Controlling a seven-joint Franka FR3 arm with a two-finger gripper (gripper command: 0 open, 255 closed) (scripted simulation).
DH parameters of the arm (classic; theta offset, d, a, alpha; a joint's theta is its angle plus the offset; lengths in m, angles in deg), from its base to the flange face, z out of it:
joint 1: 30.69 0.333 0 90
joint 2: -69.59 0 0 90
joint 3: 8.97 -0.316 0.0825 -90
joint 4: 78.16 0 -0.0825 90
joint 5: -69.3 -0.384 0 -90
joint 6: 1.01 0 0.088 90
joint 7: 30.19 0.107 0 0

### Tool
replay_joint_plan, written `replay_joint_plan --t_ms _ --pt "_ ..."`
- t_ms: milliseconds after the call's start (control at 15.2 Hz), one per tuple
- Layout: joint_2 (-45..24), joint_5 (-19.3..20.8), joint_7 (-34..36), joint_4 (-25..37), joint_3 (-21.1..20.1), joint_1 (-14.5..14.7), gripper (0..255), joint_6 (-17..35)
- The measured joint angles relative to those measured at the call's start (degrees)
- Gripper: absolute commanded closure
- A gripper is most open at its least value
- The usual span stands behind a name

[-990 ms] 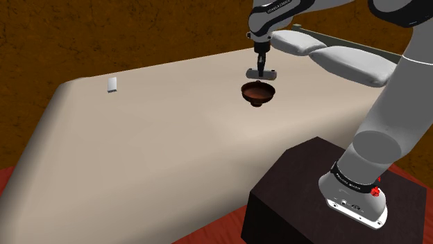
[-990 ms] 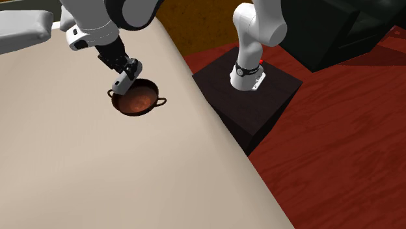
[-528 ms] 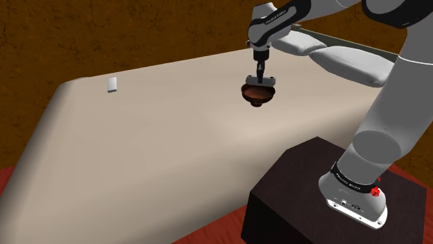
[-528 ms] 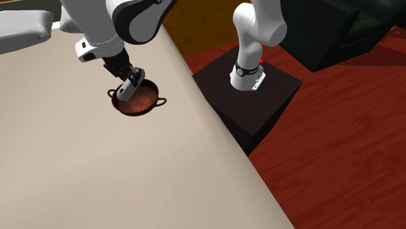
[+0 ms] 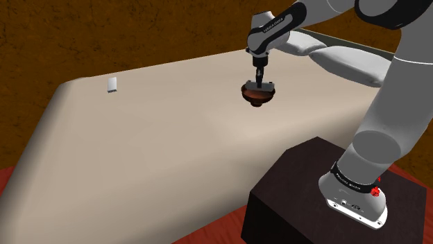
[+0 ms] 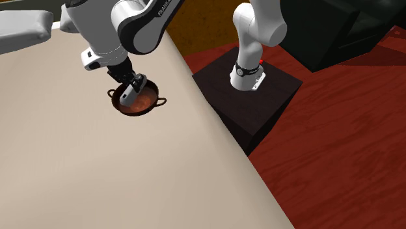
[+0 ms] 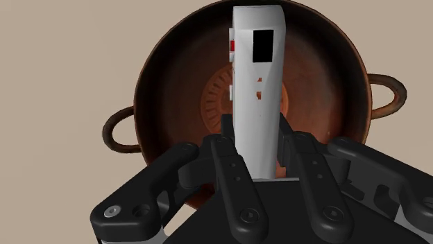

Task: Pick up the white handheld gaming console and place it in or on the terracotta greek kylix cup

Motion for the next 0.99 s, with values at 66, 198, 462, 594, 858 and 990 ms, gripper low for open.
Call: replay_joint_plan --t_ms 66,198,462,594,858,990 --pt "-0.01 0.0 0.0 -0.05 0.0 0.0 255 0.06" --pt "0.0 0.01 0.01 -0.09 0.0 0.0 255 0.11" --pt "0.0 0.01 0.01 -0.1 0.0 0.0 0 0.13" --pt "0.0 0.01 0.01 -0.1 0.0 0.0 0 0.13" --pt "1.05 -0.06 0.14 2.78 -0.19 0.3 0 -3.75" --pt "2.18 -0.01 0.02 4.14 -0.21 0.36 0 -6.21"
